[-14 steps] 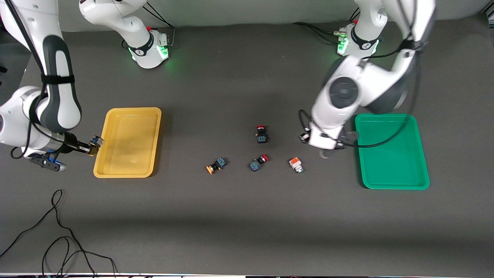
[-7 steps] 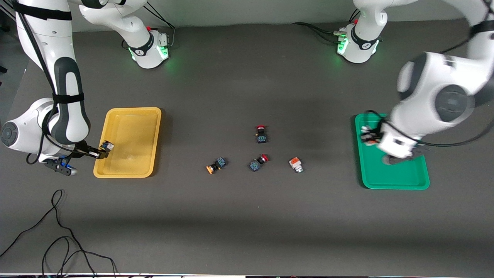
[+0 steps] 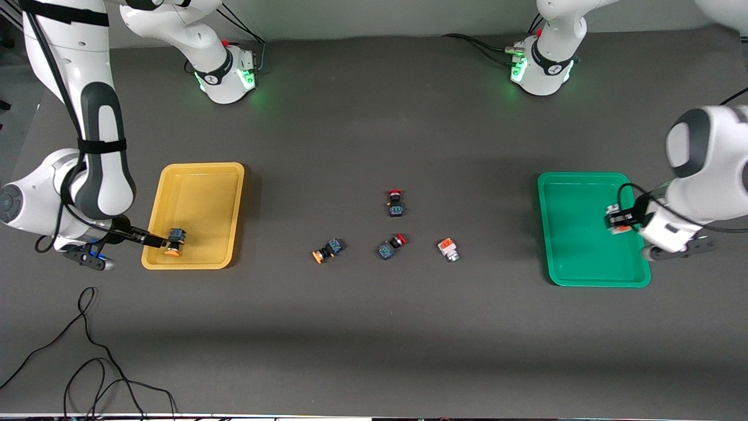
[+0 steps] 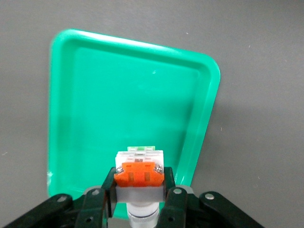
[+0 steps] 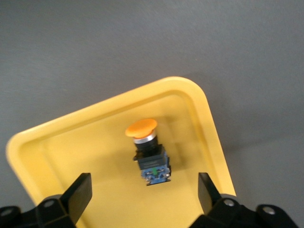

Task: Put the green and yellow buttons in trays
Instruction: 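Place the yellow button in its tray while the left gripper places green in its tray, then reach the right gripper to the second yellow button while the left gripper reaches green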

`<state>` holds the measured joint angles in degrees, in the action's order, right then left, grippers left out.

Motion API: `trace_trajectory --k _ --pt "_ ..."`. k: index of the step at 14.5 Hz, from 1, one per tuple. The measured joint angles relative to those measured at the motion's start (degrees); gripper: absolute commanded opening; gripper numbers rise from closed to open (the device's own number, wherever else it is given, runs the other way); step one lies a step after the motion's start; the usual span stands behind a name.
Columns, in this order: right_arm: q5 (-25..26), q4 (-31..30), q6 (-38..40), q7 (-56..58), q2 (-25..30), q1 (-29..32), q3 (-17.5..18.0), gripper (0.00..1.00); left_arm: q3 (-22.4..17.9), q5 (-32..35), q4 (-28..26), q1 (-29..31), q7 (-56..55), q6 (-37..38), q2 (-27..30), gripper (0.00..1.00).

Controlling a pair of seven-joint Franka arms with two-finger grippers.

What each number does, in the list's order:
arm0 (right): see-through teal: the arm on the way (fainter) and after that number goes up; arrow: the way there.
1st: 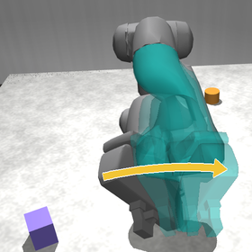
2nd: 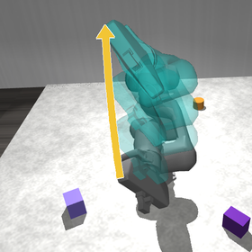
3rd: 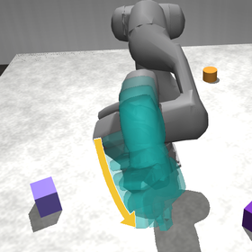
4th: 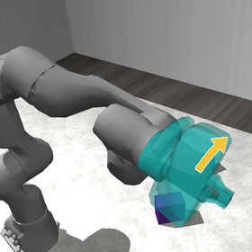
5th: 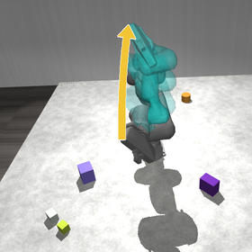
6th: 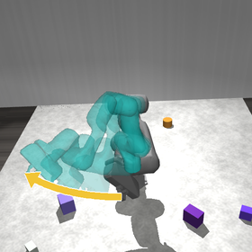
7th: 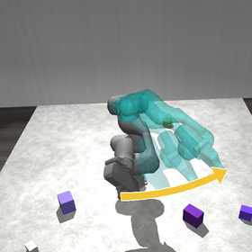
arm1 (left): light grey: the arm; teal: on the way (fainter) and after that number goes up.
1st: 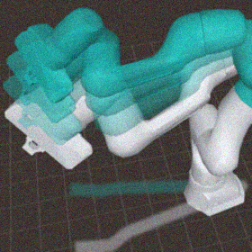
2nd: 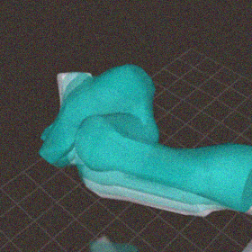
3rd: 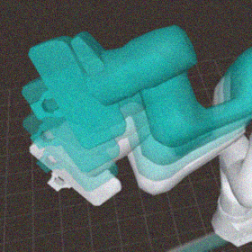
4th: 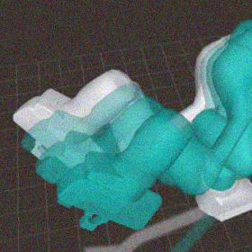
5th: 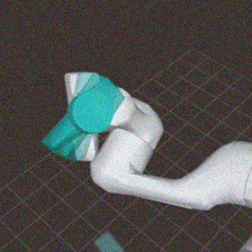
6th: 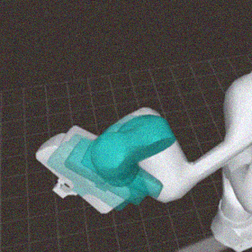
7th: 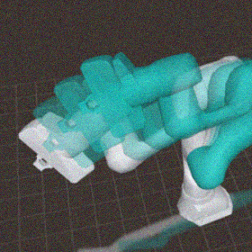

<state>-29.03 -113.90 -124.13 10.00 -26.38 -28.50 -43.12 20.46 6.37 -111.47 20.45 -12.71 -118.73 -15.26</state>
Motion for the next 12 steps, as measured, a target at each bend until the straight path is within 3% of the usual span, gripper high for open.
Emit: trace_trajectory --k 3,7,8,10,12 --pt "3.7 3.5 6.6 0.1 2.6 -0.1 -1.5 1.0 0.2 2.6 -4.7 -0.1 0.0 -9.6 -5.7 0.08" --pt "12.1 9.8 17.4 0.3 8.2 0.2 -4.4 1.0 -1.1 4.2 -5.1 0.1 0.0 -15.2 -12.3 0.12" --pt "13.8 11.1 20.4 0.3 9.9 0.5 -4.3 1.0 -1.2 4.2 -5.1 0.1 0.0 -15.4 -12.9 0.23" --pt "15.6 12.8 24.5 0.3 12.9 3.7 -1.7 1.0 -1.2 4.2 -5.0 0.1 0.0 -15.4 -13.2 1.0" --pt "19.8 13.0 26.4 -0.8 16.5 10.1 5.2 1.0 -1.2 4.2 -4.2 0.1 0.0 -14.6 -13.0 1.0"
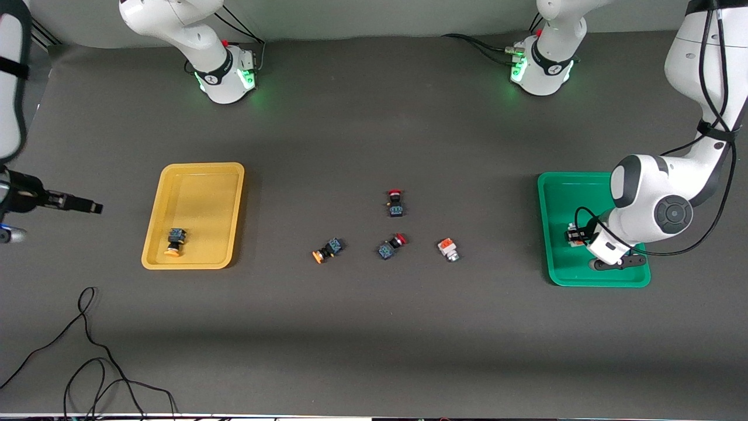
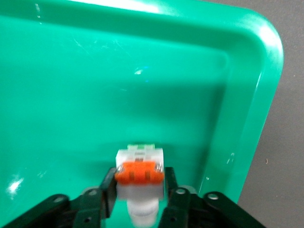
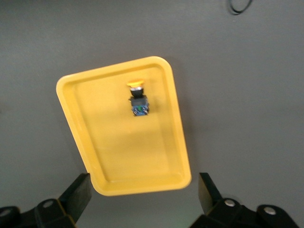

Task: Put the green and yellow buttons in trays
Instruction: 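Reach the right gripper to the second yellow button while the left gripper reaches green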

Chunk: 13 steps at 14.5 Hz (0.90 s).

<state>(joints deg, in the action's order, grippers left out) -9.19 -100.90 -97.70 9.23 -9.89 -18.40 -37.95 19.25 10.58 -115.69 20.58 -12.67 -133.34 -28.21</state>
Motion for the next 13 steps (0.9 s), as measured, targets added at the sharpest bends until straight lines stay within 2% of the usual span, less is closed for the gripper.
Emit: trace_trajectory --k 2,4,7,10,13 --pt "2.8 -0.1 3.1 -5.0 3.8 6.4 9.1 1.0 0.0 0.0 2.3 0.0 0.0 4.4 1.1 1.0" --pt "3.4 -0.2 5.5 -13.2 6.9 11.6 19.6 1.0 0.2 0.0 6.5 0.0 0.0 11.7 3.0 1.0" --pt "3.5 -0.3 5.4 -27.9 8.3 13.1 32.0 1.0 1.4 -0.1 13.9 -0.2 0.0 20.7 5.6 1.0" --pt "3.4 -0.4 1.0 -37.4 5.6 13.0 40.6 1.0 4.9 -0.4 19.6 -0.9 -0.9 24.2 5.8 1.0" --pt "3.4 0.6 -4.4 -44.4 -1.3 13.0 45.9 1.0 6.3 -0.6 21.1 -5.8 -9.2 24.9 5.7 1.0"
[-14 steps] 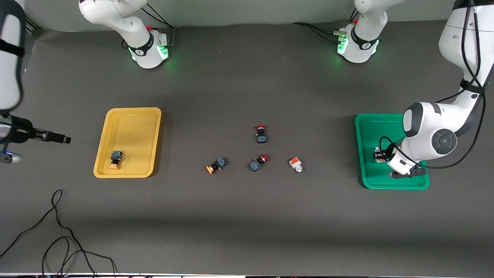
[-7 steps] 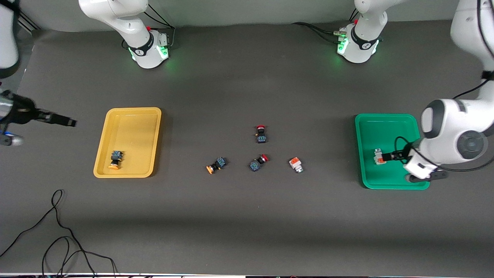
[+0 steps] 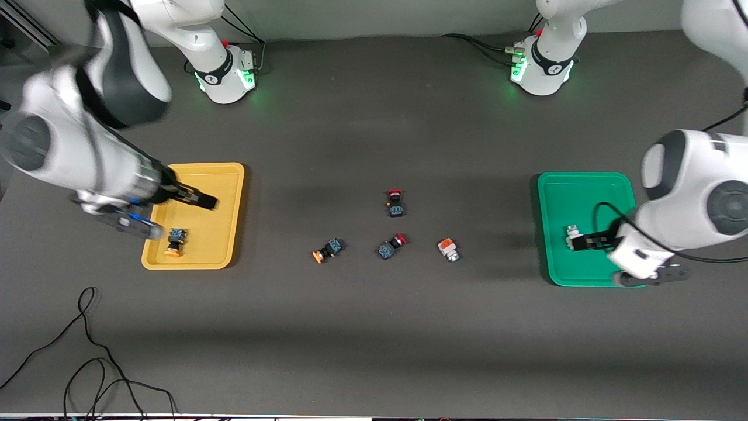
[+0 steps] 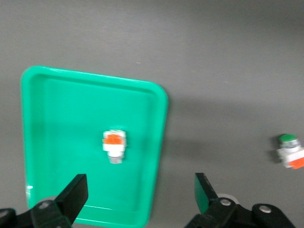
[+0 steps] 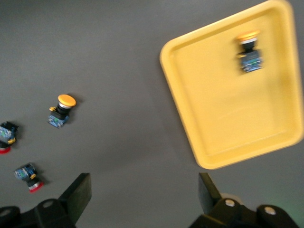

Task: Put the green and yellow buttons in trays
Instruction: 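Reach the right gripper to the second yellow button while the left gripper reaches green, then grasp and lift the yellow button with the right gripper while the left gripper lifts green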

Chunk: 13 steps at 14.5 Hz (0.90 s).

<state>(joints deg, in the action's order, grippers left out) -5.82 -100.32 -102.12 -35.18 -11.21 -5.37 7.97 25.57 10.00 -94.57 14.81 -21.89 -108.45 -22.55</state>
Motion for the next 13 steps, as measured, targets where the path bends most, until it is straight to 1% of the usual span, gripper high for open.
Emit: trace_trajectory --k 4,6,7,8,10,13 --pt "0.0 7.1 -8.8 -10.6 -13.8 -0.8 4.6 1.0 0.3 -0.7 0.4 -9.5 -17.4 -1.0 -1.6 1.0" --pt "0.2 10.3 -13.7 -15.3 -19.6 -2.0 6.0 1.0 0.3 -0.8 1.8 -13.9 -26.6 -2.8 -3.5 1.0" --pt "1.0 11.3 -16.5 -17.7 -22.1 -2.7 6.5 1.0 0.3 -0.8 2.8 -16.0 -31.1 -3.4 -4.5 1.0" --pt "3.1 11.8 -18.9 -20.6 -24.2 -3.7 6.8 1.0 0.3 -0.8 3.7 -17.8 -35.1 -4.1 -5.4 1.0" --pt "9.1 12.4 -23.3 -27.6 -28.6 -5.3 8.0 1.0 0.3 -0.8 4.5 -20.5 -41.3 -5.6 -6.9 1.0" --pt "18.5 12.9 -27.5 -38.5 -35.0 -7.1 10.9 1.0 0.1 -0.6 4.4 -22.2 -44.7 -8.4 -10.1 1.0"
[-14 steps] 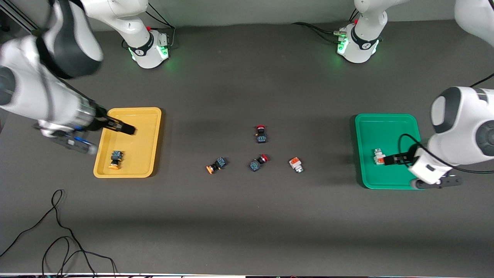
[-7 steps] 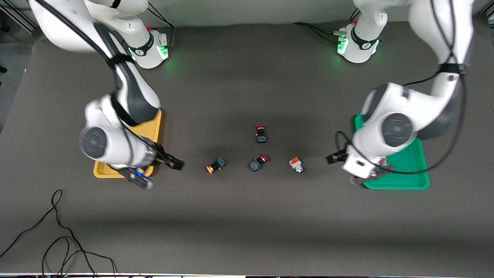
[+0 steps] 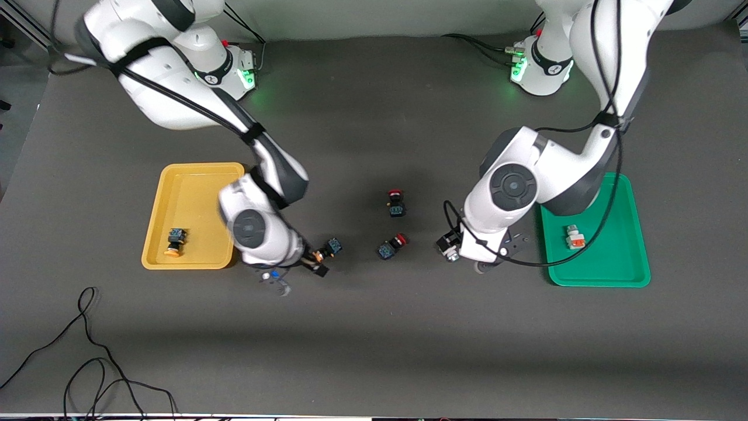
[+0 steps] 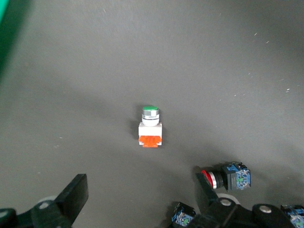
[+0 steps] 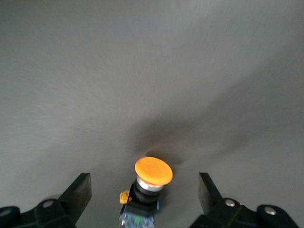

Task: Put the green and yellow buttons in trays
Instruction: 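Grasp and lift the yellow button with the right gripper while the left gripper lifts green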

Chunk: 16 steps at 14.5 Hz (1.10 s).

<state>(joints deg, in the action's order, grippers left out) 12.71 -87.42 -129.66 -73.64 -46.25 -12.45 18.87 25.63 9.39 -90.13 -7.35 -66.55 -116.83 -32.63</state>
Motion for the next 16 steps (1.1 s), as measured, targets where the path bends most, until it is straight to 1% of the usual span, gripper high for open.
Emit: trace_trajectory --k 2,3,4,5,8,9,10,11,12,13,14,15,16 --pt "3.2 0.4 -0.8 -3.7 -2.5 -0.6 1.8 0.98 -0.5 1.6 -0.1 -0.8 -1.5 -3.9 -3.9 1.0" --pt "3.5 0.4 -0.8 -4.3 -2.9 -0.7 2.5 0.82 -0.7 3.3 -0.1 -1.0 -2.7 -6.4 -6.1 1.0" --pt "3.6 0.4 -0.8 -4.4 -3.0 -0.8 2.8 0.37 -0.9 5.4 -0.1 -1.2 -4.1 -8.6 -8.2 1.0" --pt "3.6 0.5 -0.8 -4.4 -3.0 -0.8 2.8 0.0 -0.9 7.2 -0.2 -1.3 -5.3 -10.0 -10.0 1.0" --pt "3.6 0.5 -0.8 -4.4 -3.0 -0.5 2.8 0.0 -1.3 9.2 -0.1 -1.7 -6.2 -12.0 -13.2 0.99" --pt "3.7 0.5 -0.8 -4.4 -3.0 -0.4 2.8 0.0 -1.7 9.4 -0.1 -2.0 -6.2 -12.2 -13.6 0.9" --pt "3.7 0.5 -0.8 -4.4 -3.0 -0.3 2.8 0.0 -2.4 9.4 -0.1 -2.6 -6.4 -12.2 -13.8 0.75" --pt "3.8 0.8 -0.7 -4.4 -3.0 -0.2 2.8 0.0 -3.1 9.4 -0.1 -3.3 -6.8 -12.2 -13.9 0.56" --pt "4.0 1.4 0.1 -4.2 -2.6 0.2 2.8 0.0 -3.6 9.5 -0.1 -4.0 -7.3 -12.2 -14.0 0.41" --pt "4.2 2.2 2.5 -3.1 -1.8 0.9 2.8 0.0 -3.8 9.5 -0.1 -4.4 -7.7 -12.2 -14.0 0.31" --pt "4.2 3.1 6.2 -0.3 -0.2 1.9 2.9 0.0 -3.9 9.5 0.0 -4.6 -7.8 -12.2 -14.0 0.26" --pt "3.8 3.7 10.1 3.1 1.9 2.9 2.9 0.0 -3.9 9.5 0.1 -4.6 -7.9 -12.2 -14.0 0.25" --pt "2.2 4.0 13.6 6.5 4.5 4.1 2.8 0.0 -3.9 9.5 0.3 -4.6 -7.9 -12.2 -13.9 0.23"
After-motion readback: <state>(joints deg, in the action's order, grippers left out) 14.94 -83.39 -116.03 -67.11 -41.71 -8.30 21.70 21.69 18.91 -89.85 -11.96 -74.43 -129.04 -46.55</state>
